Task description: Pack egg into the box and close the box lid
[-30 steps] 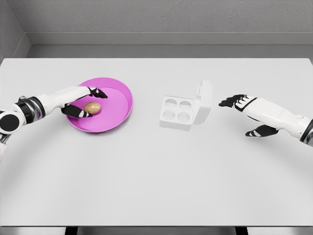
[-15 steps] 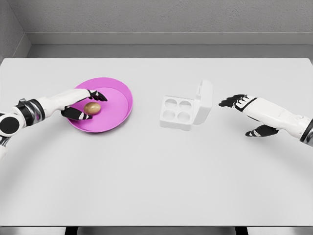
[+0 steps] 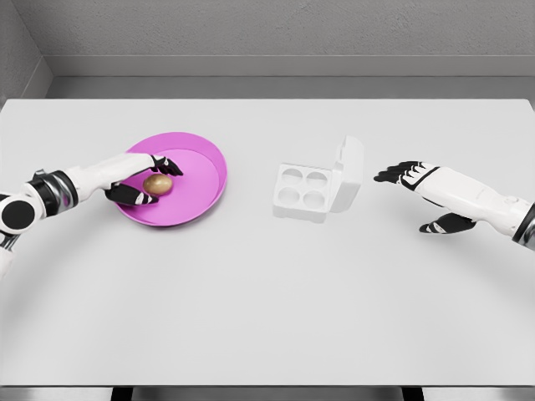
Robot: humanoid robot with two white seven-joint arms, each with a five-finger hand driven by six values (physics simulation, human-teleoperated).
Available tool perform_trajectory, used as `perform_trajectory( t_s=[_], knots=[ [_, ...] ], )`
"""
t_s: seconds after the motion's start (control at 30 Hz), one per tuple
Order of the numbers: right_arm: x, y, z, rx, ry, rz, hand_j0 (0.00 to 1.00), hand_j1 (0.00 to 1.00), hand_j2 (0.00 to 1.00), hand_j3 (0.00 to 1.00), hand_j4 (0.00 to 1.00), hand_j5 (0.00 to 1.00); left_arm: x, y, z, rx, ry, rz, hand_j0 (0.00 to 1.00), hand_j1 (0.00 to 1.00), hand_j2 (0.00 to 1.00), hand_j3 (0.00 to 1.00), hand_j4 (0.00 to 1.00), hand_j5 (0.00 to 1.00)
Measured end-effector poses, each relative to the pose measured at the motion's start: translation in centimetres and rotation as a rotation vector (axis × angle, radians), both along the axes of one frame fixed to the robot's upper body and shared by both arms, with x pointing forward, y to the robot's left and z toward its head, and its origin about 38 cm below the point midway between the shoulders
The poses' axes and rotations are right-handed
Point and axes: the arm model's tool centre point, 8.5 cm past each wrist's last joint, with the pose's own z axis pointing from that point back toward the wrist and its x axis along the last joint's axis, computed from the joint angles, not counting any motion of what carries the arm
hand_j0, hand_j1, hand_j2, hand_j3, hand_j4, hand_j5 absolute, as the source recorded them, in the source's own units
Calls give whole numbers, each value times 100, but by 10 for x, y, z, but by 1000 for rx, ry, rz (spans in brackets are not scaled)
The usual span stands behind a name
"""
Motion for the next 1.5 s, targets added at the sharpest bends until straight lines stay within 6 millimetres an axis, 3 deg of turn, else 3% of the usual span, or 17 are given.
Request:
perform_trajectory(
  t_s=[0.33,0.47,0.83,1.1,1.5],
  knots=[
    [0,0,0,0,0,0,100,100,100,100,100,100,0,1,-3,1,7,4,64,64,64,64,64,64],
    [0,0,0,1,0,1,100,100,100,100,100,100,0,1,-3,0,7,2,51,51,51,51,51,51],
    [0,0,0,2,1,1,100,100,100,100,100,100,-3,1,-5,-4,13,1,55,55,55,55,55,55],
    [0,0,0,2,0,0,100,100,100,100,100,100,-2,3,-2,0,5,2,39,39,39,39,39,39],
    [0,0,0,1,2,0,100,100,100,100,100,100,0,5,15,-28,-39,6,37,37,37,37,37,37]
  ],
)
